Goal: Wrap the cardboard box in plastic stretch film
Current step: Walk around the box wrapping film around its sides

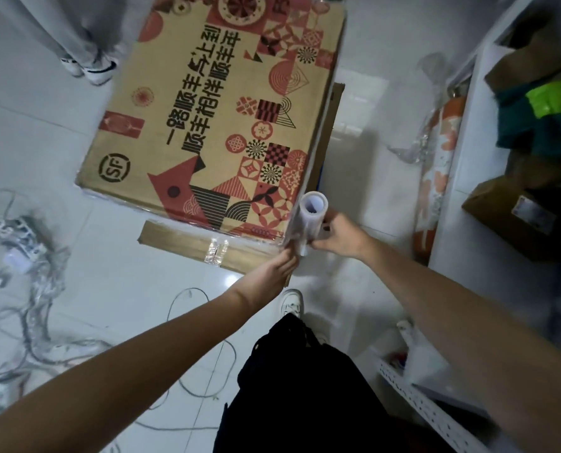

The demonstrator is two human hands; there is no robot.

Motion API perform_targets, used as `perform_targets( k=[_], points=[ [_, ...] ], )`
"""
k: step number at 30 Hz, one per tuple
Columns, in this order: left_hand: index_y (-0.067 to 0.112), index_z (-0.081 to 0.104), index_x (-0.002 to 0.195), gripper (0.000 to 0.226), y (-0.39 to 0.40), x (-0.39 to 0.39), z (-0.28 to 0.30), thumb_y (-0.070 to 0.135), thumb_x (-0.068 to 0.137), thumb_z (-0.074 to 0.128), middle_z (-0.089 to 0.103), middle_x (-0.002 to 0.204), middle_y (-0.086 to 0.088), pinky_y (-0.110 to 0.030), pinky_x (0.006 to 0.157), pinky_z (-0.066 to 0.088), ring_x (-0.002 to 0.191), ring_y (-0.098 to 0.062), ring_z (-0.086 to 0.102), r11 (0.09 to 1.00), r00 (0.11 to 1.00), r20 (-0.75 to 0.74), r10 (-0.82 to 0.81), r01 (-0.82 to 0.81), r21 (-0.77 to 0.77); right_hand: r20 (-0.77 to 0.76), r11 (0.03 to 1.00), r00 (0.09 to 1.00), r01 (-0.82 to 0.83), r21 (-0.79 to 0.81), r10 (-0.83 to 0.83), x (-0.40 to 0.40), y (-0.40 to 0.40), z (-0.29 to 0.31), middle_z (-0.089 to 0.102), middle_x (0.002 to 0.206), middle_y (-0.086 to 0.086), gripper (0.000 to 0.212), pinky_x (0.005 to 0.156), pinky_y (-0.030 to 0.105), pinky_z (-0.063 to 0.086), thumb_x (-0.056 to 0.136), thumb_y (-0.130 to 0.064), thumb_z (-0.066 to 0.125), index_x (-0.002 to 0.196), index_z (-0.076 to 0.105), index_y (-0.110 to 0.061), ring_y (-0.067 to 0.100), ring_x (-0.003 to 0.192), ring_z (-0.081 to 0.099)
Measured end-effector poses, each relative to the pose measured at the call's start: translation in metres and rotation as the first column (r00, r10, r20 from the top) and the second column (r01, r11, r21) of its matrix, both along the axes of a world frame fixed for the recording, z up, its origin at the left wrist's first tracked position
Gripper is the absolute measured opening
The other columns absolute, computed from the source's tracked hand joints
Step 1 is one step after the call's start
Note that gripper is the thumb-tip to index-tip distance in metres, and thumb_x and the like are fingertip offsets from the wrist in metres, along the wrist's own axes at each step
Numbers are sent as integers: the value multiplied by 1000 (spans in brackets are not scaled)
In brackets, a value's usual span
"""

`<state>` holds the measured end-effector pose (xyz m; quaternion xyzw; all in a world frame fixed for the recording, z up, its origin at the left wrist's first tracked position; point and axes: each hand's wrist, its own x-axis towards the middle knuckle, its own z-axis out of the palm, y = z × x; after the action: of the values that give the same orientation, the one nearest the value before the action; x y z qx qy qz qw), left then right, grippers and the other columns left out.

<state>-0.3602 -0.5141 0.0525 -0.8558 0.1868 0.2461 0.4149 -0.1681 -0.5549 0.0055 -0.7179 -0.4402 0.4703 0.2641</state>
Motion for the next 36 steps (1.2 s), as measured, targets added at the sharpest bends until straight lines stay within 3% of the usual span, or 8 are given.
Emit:
perform_targets(
  k=[4,10,15,21,23,28,31,36],
  points=[
    [6,47,134,44,6,-4,-2,29,96,43,39,141,-19,-53,111,7,134,-35,26,999,1000,1,-18,18,-37,-11,999,1000,9,-32,-9,7,-4,8,58,105,4,49,84,22,40,71,6,74,113,55,-8,15,101,52],
    [-1,30,142,58,7,-13,-5,33,96,42,27,143,-28,-67,100,-2,134,-44,19,993,999,-4,-42,43,112,-89,982,992,-97,-159,84,17,6,22,56,109,17,44,87,26,39,79,11,63,119,51,-1,29,105,53],
    [-1,26,143,65,-5,-9,-16,40,95,41,19,138,-35,-74,98,-4,123,-57,8,978,996,-37,81,-73,194,-54,966,976,-216,-140,210,26,20,30,54,89,2,38,83,32,40,76,18,55,88,54,-18,22,92,51],
    [2,21,147,62,-28,2,-16,37,99,39,14,144,-30,-62,107,1,133,-46,7,935,954,-53,296,-277,220,-110,907,915,-401,-127,389,43,36,32,56,103,21,37,91,35,41,77,21,55,102,53,-5,29,100,51],
    [4,21,147,59,-36,11,-9,36,99,37,14,149,-24,-57,111,2,139,-38,6,903,908,-116,401,-371,218,-96,880,892,-451,-149,441,50,42,32,52,106,13,39,89,22,38,78,18,57,105,50,-9,26,104,50],
    [2,25,145,54,-50,36,17,31,100,35,13,152,-24,-49,115,7,141,-36,3,786,770,-162,617,-596,165,-114,821,836,-549,-155,538,56,50,30,55,119,21,40,87,20,42,82,15,53,120,51,1,36,118,49],
    [2,22,145,53,-57,51,24,26,100,35,12,153,-20,-42,116,9,142,-33,3,637,623,-144,769,-764,96,-73,775,794,-606,-180,603,56,56,23,56,116,14,42,95,30,43,83,9,55,124,49,3,29,113,53],
    [5,-5,148,62,-66,76,21,26,100,30,4,155,-18,-45,114,-3,143,-31,-3,338,348,-152,925,-937,-88,-51,802,822,-566,-189,568,58,58,11,58,121,19,43,86,24,40,81,4,60,123,53,0,31,113,55]
  ],
)
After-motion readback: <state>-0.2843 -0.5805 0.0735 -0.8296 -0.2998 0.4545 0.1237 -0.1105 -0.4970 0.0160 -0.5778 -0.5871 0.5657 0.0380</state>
